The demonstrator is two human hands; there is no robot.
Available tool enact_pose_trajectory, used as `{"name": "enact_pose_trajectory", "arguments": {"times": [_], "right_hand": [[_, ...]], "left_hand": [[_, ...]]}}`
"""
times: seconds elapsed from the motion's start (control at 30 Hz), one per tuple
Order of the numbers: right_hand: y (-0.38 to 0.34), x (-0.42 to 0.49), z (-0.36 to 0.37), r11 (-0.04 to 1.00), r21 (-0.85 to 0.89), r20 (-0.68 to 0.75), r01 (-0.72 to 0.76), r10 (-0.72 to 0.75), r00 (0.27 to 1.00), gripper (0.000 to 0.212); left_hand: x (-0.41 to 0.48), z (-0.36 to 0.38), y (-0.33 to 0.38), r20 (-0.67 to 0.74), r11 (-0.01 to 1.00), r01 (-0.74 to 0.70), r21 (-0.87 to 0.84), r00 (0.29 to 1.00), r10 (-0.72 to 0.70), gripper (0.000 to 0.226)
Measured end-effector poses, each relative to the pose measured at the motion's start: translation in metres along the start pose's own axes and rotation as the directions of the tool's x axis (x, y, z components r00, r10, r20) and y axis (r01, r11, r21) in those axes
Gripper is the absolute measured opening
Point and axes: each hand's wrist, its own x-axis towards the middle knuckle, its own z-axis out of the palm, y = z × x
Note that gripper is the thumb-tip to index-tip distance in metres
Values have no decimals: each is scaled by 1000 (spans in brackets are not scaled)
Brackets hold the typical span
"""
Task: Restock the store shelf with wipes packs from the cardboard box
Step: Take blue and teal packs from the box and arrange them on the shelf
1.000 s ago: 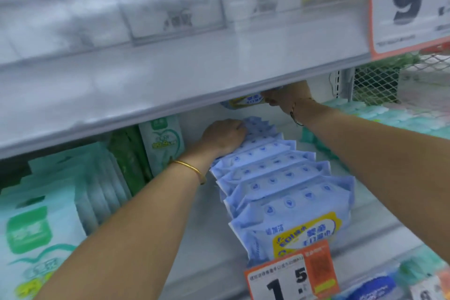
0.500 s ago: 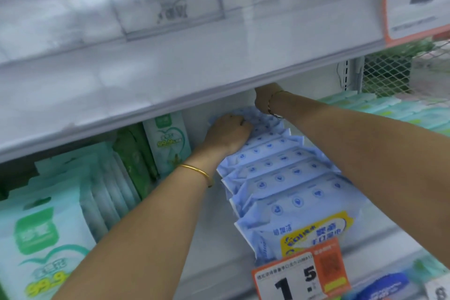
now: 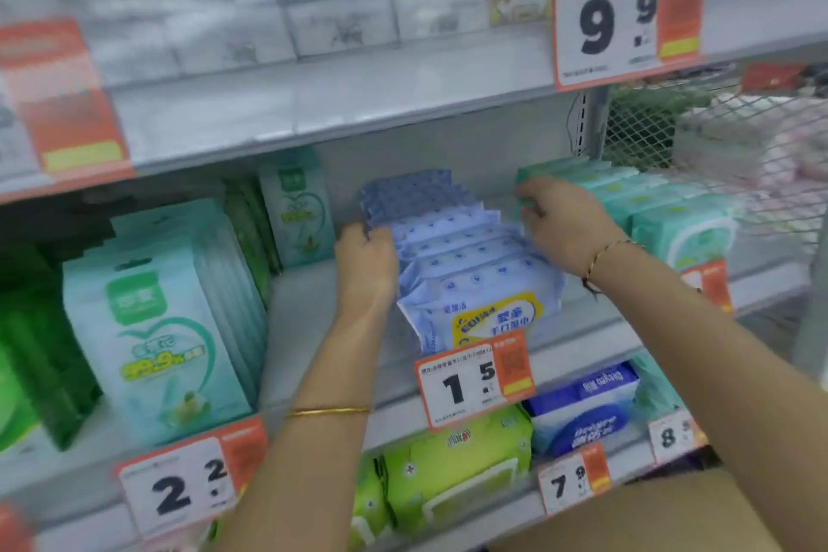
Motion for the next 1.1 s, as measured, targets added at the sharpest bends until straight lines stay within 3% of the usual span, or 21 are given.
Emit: {"name": "enact_pose_trajectory", "arguments": {"times": [0.07, 0.13, 0.27, 0.37, 0.47, 0.57, 0.63, 0.73, 0.8, 0.93, 1.1], "right_hand": [[3, -35, -9, 999, 17, -79, 35, -34, 996, 36], [7, -82, -20, 996, 25, -160, 80, -75, 984, 35], [37, -183, -18, 992, 101, -202, 70, -48, 978, 32], [91, -242, 11, 984, 139, -38, -112, 118, 992, 29], [154, -288, 49, 941, 66, 202, -333, 314, 928, 23], [207, -327, 88, 844, -124, 438, -522, 519, 735, 26], [237, -350, 117, 773, -274, 542, -572, 615, 572, 29], [270, -371, 161, 671, -436, 600, -600, 713, 363, 36], [284, -378, 191, 589, -490, 581, -643, 770, 264, 52], [296, -392, 246, 498, -589, 542, -637, 828, 146, 88], [304, -407, 284, 493, -701, 538, -515, 840, 71, 102]], "left_hand": [[-34, -6, 5, 16, 973, -211, 97, 978, 210, 29], [-78, -9, 3, 72, 904, -406, 133, 914, 400, 51], [-185, 0, -28, 290, 718, -687, 115, 714, 637, 47], [-240, 23, -79, 588, 689, -712, 138, 618, 521, 48], [-274, 44, -135, 849, 604, -779, 171, 427, 310, 45], [-287, 52, -183, 974, 465, -865, 189, 224, 20, 44], [-290, 54, -202, 981, 403, -897, 181, 138, -133, 45], [-294, 62, -212, 974, 333, -931, 149, 80, -214, 43], [-300, 67, -213, 975, 330, -935, 131, 60, -216, 44], [-306, 70, -216, 976, 356, -928, 115, 39, -216, 46], [-306, 69, -214, 949, 384, -904, 190, 70, -306, 44]]}}
